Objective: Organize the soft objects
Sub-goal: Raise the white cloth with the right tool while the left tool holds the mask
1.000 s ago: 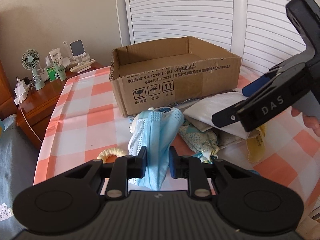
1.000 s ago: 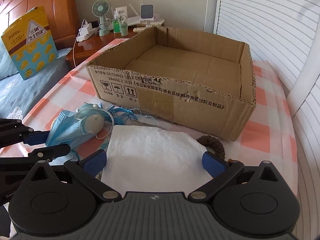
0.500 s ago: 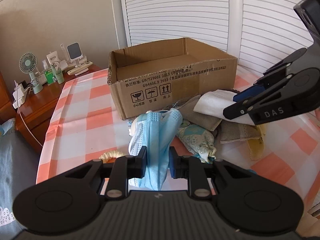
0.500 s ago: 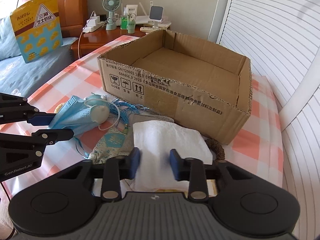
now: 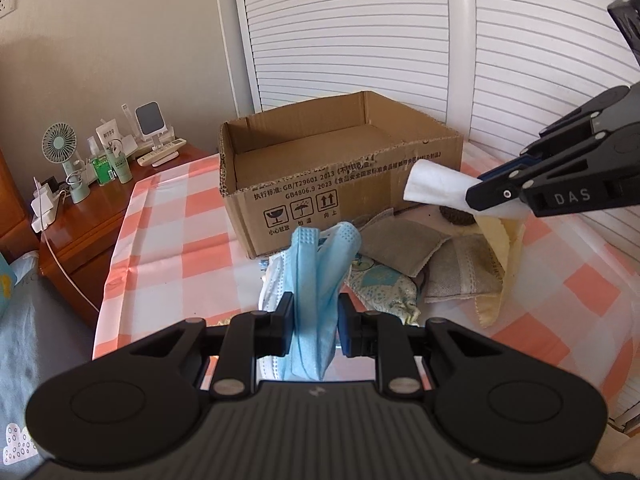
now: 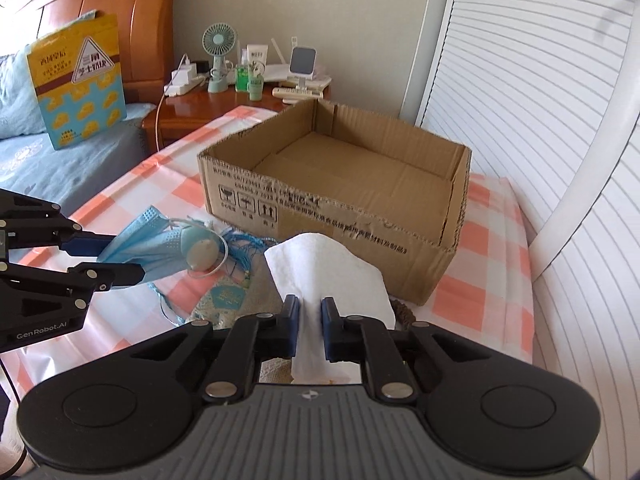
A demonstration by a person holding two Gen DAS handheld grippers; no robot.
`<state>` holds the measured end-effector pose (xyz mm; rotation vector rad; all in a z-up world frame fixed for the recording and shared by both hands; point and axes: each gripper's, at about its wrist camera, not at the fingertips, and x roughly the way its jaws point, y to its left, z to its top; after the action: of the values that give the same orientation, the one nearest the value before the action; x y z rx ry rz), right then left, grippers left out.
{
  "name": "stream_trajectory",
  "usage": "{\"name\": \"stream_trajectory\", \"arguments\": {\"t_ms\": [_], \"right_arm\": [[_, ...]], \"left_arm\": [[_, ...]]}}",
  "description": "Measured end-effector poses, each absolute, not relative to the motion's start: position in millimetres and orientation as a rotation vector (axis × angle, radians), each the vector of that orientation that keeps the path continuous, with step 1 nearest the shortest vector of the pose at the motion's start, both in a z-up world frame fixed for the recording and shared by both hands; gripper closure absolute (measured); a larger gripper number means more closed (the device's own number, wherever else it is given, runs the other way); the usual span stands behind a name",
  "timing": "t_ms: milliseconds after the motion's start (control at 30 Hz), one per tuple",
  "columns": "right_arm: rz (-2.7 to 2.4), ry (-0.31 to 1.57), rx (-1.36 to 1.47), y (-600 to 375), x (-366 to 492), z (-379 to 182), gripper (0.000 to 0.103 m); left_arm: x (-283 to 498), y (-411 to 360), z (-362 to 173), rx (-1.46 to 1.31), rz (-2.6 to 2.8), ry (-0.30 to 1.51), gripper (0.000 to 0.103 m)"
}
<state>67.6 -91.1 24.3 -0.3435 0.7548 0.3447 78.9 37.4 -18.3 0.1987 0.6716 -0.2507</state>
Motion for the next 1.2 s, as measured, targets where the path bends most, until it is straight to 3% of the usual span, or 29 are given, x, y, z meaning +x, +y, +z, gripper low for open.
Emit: {"name": "stream_trajectory", "arguments": {"t_ms": [433, 1200], "right_arm": [[0.389, 0.718, -0.232, -114, 62, 72, 0.088], [0.390, 0.700, -0.207, -119, 39, 88, 0.086]], "left_arm": [[77, 34, 14, 0.241, -0.232, 0.626, 0.083], [60, 28, 20, 0.253, -0.257, 0.599, 0.083]]}}
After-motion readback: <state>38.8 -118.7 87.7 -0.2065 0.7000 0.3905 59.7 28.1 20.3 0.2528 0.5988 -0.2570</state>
